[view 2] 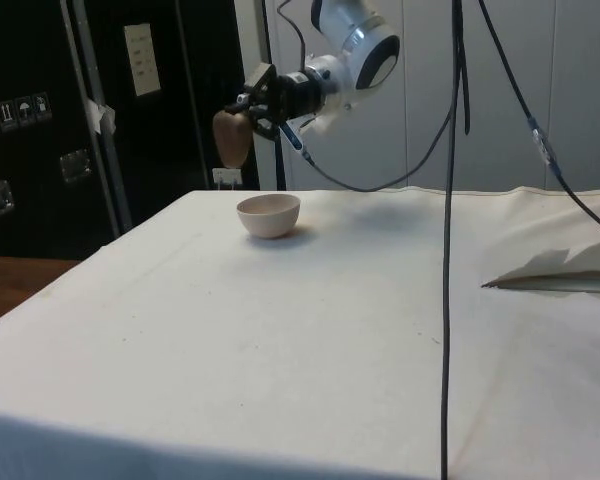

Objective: Pour the coffee beans from the cup into the bowl.

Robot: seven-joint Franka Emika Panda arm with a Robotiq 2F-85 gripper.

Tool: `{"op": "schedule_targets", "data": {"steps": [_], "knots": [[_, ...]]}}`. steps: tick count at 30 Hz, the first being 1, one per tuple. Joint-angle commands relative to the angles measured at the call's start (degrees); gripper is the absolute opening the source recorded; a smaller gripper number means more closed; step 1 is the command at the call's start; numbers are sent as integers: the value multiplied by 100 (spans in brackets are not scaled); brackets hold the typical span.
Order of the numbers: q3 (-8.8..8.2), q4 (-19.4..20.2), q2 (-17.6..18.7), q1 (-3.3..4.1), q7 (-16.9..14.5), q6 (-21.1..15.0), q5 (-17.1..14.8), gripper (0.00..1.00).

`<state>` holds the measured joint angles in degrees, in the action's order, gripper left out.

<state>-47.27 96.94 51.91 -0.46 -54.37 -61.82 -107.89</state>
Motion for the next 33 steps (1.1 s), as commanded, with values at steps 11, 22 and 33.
{"op": "schedule_targets", "data": {"steps": [11, 22, 33], "knots": [[-57, 80, -120, 292, -126, -487, 350, 1], [-57, 86, -172, 464, -223, -791, 619, 1], [-40, 86, -235, 653, -298, -1169, 968, 1]]}}
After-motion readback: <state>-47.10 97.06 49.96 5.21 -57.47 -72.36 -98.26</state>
